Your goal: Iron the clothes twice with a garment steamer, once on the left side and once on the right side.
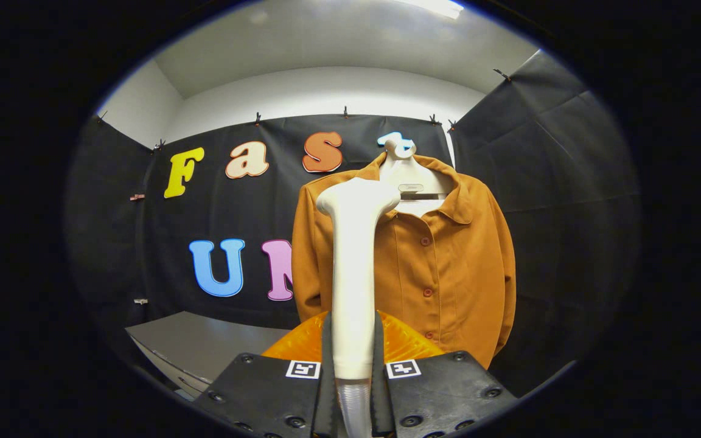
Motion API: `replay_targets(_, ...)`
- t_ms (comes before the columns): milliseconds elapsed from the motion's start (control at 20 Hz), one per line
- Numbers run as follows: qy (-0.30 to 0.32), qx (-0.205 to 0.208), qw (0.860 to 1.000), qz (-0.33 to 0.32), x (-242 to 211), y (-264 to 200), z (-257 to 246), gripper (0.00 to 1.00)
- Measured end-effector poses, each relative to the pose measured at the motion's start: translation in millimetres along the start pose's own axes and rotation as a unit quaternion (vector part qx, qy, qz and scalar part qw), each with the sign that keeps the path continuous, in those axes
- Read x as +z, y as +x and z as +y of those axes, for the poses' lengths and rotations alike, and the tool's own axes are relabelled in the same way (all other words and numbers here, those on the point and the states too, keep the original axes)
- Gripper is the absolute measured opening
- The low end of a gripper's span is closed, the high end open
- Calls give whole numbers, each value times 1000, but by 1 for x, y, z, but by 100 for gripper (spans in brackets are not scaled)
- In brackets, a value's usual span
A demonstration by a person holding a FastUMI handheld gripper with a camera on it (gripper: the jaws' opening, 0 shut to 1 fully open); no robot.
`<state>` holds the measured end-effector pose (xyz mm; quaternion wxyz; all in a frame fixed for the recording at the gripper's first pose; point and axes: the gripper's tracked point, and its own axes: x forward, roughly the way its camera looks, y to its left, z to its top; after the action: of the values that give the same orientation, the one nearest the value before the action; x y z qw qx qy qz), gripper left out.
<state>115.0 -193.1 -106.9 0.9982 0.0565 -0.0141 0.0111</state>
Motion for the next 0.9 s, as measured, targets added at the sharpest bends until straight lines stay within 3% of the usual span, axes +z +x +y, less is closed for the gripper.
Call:
replay_targets(400,-3,-15,998,53,-51,10,-8,25)
replay_targets(900,13,-29,992,126,-127,-19,-25,25)
